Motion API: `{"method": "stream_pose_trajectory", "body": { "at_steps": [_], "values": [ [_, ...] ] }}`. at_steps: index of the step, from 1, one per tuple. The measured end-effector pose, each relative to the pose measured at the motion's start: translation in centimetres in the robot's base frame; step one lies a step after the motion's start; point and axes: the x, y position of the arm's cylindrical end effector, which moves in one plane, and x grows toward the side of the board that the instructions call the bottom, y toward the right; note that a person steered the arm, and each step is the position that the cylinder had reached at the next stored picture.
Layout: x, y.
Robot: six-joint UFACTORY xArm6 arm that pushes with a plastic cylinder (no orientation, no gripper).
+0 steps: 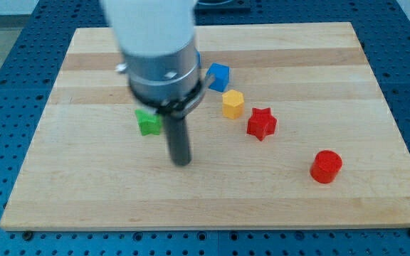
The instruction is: Separate the green blocks
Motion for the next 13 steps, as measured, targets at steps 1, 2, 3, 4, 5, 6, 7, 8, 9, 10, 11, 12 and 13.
{"method": "stream_pose_trajectory", "body": {
  "at_steps": [1,2,3,4,5,6,7,8,9,10,11,12,13],
  "values": [
    [-5.8,0.1],
    [-6.9,0.1],
    [-9.3,-0.2],
    [-10.8,-1.4],
    [-10.7,-1.7],
    [-9.7,-1.7],
    [-8.5,-1.7],
    [-8.2,-1.7],
    [-8.2,-1.7],
    [-8.2,-2.1],
    [-8.2,-3.2],
    [-8.2,-4.1],
    [-8.1,-4.5]
  ]
}}
